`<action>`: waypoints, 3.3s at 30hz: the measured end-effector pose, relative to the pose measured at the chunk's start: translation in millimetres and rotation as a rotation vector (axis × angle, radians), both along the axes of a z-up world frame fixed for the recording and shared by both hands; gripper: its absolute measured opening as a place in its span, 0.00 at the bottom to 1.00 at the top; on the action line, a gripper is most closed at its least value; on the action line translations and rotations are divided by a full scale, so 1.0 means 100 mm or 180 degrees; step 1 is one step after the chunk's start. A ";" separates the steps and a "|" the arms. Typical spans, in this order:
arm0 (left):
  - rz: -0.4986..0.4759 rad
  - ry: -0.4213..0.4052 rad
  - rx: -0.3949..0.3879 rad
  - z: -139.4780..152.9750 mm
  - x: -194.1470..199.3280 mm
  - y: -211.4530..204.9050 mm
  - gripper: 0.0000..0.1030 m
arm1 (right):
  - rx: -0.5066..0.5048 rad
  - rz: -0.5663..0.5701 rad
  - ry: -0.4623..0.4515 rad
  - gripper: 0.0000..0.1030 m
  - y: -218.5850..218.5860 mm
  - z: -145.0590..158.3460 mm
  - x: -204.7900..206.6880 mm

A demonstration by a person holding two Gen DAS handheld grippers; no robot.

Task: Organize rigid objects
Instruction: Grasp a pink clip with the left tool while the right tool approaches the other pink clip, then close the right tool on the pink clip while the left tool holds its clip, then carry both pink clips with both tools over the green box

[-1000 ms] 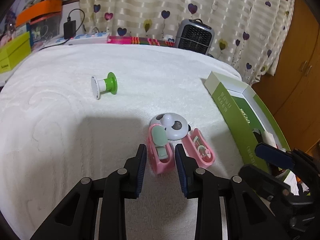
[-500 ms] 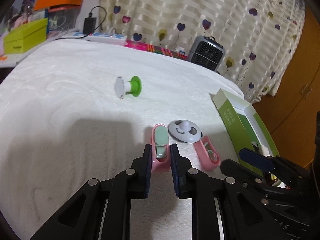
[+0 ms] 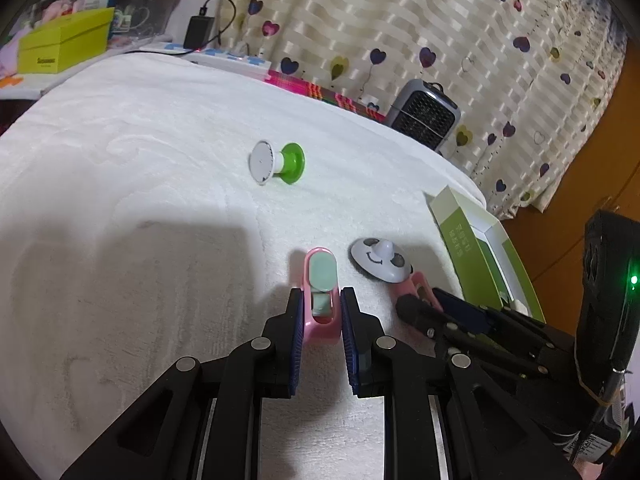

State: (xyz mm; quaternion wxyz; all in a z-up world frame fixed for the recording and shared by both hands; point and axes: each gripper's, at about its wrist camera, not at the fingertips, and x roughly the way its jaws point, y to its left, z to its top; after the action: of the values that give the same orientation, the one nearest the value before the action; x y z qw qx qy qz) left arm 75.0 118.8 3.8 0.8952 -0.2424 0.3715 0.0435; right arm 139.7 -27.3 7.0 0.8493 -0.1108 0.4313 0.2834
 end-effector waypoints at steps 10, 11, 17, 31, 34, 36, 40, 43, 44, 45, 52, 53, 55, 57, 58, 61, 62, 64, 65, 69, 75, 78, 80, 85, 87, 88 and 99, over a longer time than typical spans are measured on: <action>-0.0161 0.0011 0.0084 -0.01 0.02 -0.10 0.17 | 0.0162 -0.0001 -0.0085 0.23 -0.14 0.12 -0.13; -0.0178 0.0007 0.0088 -0.01 0.02 -0.11 0.17 | 0.0185 -0.0002 -0.0092 0.23 -0.17 0.14 -0.15; -0.0293 -0.0047 0.0102 0.00 0.01 -0.17 0.17 | 0.0304 -0.0003 -0.0117 0.23 -0.30 0.21 -0.27; -0.0505 -0.0308 0.0164 0.18 -0.23 -0.42 0.17 | 0.0539 -0.0091 -0.0245 0.23 -0.62 0.39 -0.46; -0.0522 -0.0334 0.0178 0.21 -0.26 -0.45 0.17 | 0.0570 -0.0078 -0.0264 0.23 -0.64 0.41 -0.49; -0.0531 -0.0353 0.0181 0.23 -0.28 -0.46 0.17 | 0.0589 -0.0068 -0.0278 0.23 -0.65 0.42 -0.51; -0.0559 -0.0404 0.0201 0.29 -0.33 -0.51 0.17 | 0.0630 -0.0056 -0.0312 0.23 -0.68 0.46 -0.55; -0.0587 -0.0429 0.0219 0.32 -0.34 -0.54 0.17 | 0.0655 -0.0052 -0.0344 0.23 -0.71 0.49 -0.57; -0.0596 -0.0434 0.0225 0.33 -0.34 -0.55 0.17 | 0.0664 -0.0049 -0.0356 0.23 -0.72 0.50 -0.58; -0.0606 -0.0438 0.0228 0.33 -0.35 -0.56 0.17 | 0.0674 -0.0047 -0.0366 0.23 -0.73 0.51 -0.59; -0.0657 -0.0455 0.0289 0.39 -0.35 -0.67 0.17 | 0.0730 -0.0060 -0.0397 0.23 -0.82 0.54 -0.62; -0.0663 -0.0454 0.0299 0.40 -0.35 -0.69 0.17 | 0.0735 -0.0063 -0.0399 0.23 -0.84 0.54 -0.62; -0.0684 -0.0446 0.0312 0.42 -0.34 -0.74 0.17 | 0.0745 -0.0076 -0.0395 0.23 -0.87 0.55 -0.61; -0.0709 -0.0461 0.0332 0.44 -0.33 -0.79 0.17 | 0.0767 -0.0095 -0.0410 0.23 -0.92 0.58 -0.61; -0.0717 -0.0464 0.0347 0.45 -0.32 -0.81 0.17 | 0.0781 -0.0103 -0.0419 0.23 -0.95 0.58 -0.61; -0.0721 -0.0458 0.0377 0.46 -0.30 -0.88 0.17 | 0.0830 -0.0116 -0.0420 0.23 -1.01 0.59 -0.60; -0.0724 -0.0453 0.0385 0.47 -0.29 -0.90 0.17 | 0.0840 -0.0115 -0.0408 0.23 -1.03 0.58 -0.60; -0.0737 -0.0446 0.0408 0.48 -0.28 -0.94 0.17 | 0.0859 -0.0119 -0.0390 0.23 -1.07 0.57 -0.57; -0.0744 -0.0442 0.0424 0.48 -0.27 -0.96 0.17 | 0.0869 -0.0123 -0.0389 0.23 -1.09 0.57 -0.57; -0.0773 -0.0434 0.0463 0.50 -0.25 -1.04 0.17 | 0.0923 -0.0160 -0.0395 0.23 -1.17 0.58 -0.55; -0.0830 -0.0410 0.0497 0.50 -0.21 -1.16 0.17 | 0.0973 -0.0206 -0.0376 0.23 -1.29 0.56 -0.54; -0.0853 -0.0408 0.0511 0.51 -0.20 -1.22 0.17 | 0.0992 -0.0218 -0.0376 0.23 -1.34 0.56 -0.53; -0.0871 -0.0410 0.0528 0.52 -0.19 -1.25 0.17 | 0.1006 -0.0226 -0.0380 0.23 -1.37 0.56 -0.52; -0.0913 -0.0415 0.0552 0.53 -0.17 -1.33 0.17 | 0.1027 -0.0263 -0.0378 0.23 -1.45 0.56 -0.50; -0.0932 -0.0422 0.0557 0.54 -0.16 -1.35 0.17 | 0.1031 -0.0275 -0.0383 0.23 -1.48 0.57 -0.50; -0.0939 -0.0423 0.0559 0.55 -0.16 -1.36 0.17 | 0.1034 -0.0280 -0.0386 0.23 -1.49 0.57 -0.50; -0.1022 -0.0463 0.0545 0.59 -0.15 -1.46 0.17 | 0.1050 -0.0346 -0.0433 0.23 -1.60 0.61 -0.50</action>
State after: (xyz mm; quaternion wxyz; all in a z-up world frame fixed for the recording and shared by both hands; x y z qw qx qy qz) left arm 59.6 -27.0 62.4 0.9325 -0.1056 0.3347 -0.0860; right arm 89.9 -187.7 68.3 0.8972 0.0346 0.3260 0.2958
